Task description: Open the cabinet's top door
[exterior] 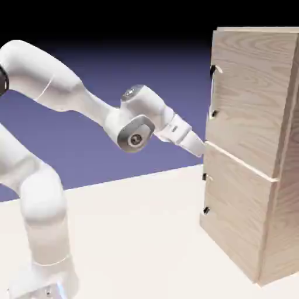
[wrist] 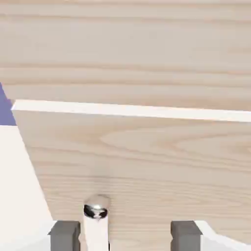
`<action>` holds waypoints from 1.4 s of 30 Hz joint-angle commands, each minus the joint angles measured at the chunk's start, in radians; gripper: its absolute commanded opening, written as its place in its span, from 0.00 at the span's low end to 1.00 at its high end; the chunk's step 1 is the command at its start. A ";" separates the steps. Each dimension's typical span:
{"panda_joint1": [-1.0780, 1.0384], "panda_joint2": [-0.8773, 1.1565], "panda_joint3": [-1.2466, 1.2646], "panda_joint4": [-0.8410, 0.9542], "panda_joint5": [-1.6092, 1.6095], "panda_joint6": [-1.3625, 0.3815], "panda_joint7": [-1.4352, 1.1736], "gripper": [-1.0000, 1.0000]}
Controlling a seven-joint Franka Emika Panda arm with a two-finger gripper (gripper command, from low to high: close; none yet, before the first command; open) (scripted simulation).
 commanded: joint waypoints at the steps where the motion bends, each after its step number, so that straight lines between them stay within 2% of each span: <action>1: 0.027 0.036 -0.033 0.003 0.037 -0.012 -0.015 0.50; 42: 1.153 1.522 -1.390 0.143 1.547 -0.511 -0.621 0.50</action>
